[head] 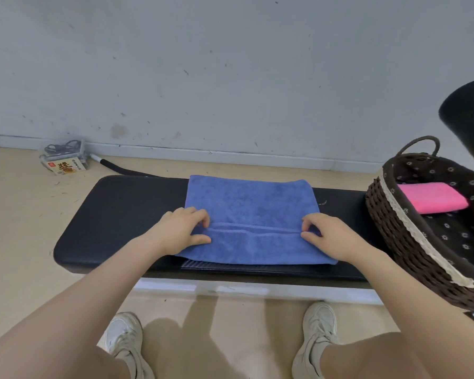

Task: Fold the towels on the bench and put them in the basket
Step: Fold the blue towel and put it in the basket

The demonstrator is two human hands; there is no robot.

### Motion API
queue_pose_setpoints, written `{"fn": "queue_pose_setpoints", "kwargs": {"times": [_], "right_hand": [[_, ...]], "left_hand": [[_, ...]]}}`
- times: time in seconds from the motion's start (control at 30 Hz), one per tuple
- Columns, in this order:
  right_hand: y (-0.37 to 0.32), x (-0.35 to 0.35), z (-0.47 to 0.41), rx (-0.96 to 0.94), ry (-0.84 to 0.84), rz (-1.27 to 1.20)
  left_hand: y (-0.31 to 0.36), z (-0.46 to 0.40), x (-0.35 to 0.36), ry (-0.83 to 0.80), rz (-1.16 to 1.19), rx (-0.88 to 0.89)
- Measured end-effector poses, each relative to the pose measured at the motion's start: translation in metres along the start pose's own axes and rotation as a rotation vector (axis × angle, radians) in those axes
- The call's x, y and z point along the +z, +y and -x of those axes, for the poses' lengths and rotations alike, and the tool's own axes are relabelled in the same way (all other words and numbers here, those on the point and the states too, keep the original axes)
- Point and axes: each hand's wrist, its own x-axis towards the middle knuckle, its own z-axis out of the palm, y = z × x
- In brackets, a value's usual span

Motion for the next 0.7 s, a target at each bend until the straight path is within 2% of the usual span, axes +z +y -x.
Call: {"fn": "queue_pose_setpoints", "kwargs": {"times": [0.23, 0.37, 0.47, 0.6, 0.7], "right_hand": [[0.007, 0.003, 0.012, 0.185, 0.027, 0.075], [0.005, 0.003, 0.016, 0.174, 0.043, 0.037], [0.010, 0.005, 0.020, 0.227, 0.103, -0.144], [0.013, 0.009, 0.025, 0.298, 0.279, -0.378], [0.012, 0.008, 0.027, 0.312, 0.387, -0.743]], "left_hand": [[-0.007, 0.008, 0.002, 0.027, 0.078, -0.101], [-0.010, 0.017, 0.003, 0.099, 0.171, -0.097], [-0.011, 0.024, 0.010, 0.187, 0.370, -0.139], [-0.011, 0.031, 0.013, 0.323, 0.696, -0.249], [-0.004, 0.035, 0.011, 0.394, 1.031, -0.297]]}}
